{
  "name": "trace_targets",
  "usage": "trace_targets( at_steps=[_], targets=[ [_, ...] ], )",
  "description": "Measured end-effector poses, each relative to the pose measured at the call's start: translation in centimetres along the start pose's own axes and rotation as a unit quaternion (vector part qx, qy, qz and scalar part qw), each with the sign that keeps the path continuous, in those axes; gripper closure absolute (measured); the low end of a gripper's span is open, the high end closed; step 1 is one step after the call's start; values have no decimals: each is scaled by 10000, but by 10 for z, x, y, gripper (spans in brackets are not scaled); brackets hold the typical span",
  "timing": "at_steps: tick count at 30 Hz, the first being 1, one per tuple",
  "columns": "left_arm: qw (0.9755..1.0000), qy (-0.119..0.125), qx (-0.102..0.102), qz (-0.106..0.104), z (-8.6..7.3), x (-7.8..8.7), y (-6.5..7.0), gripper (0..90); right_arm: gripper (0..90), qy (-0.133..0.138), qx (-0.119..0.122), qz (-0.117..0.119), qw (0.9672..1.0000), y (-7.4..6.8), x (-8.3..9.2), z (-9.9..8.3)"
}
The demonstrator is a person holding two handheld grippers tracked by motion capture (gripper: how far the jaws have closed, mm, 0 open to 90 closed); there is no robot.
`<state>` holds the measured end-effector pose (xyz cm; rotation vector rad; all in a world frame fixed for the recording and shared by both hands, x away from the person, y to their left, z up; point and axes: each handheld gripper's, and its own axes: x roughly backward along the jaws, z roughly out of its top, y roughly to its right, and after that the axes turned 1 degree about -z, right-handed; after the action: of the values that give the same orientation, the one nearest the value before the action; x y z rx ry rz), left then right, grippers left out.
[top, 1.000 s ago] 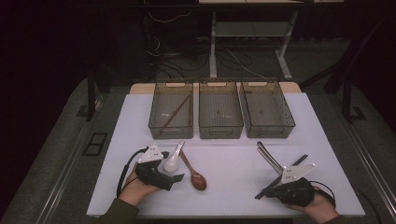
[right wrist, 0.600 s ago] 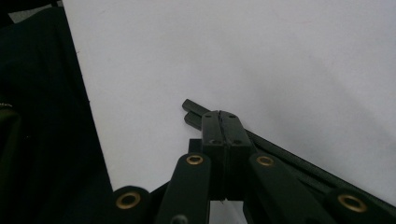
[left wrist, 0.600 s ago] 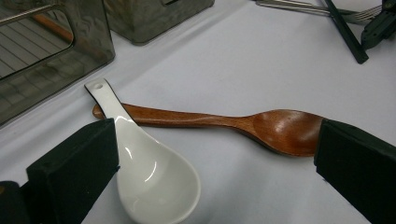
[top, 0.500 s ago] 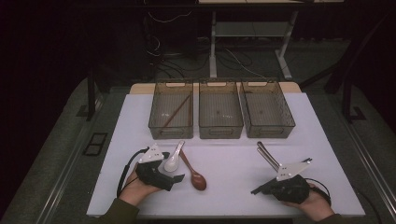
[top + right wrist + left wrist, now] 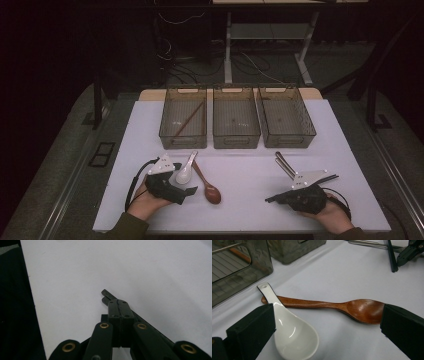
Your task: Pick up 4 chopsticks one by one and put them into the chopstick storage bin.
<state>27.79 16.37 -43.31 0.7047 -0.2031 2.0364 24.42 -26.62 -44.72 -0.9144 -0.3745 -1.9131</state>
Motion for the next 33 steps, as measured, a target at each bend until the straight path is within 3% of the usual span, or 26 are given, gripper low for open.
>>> trace_targets(
  at_steps=[13, 33],
  targets=[
    [10000, 14, -10, 2, 0, 0, 0, 0, 890, -9, -40, -18, 10000, 4, -6, 7],
    [10000, -4, -12, -14, 0, 0, 1, 0, 891, -59, -110, -193, 9997, -3, -15, 18]
  ],
)
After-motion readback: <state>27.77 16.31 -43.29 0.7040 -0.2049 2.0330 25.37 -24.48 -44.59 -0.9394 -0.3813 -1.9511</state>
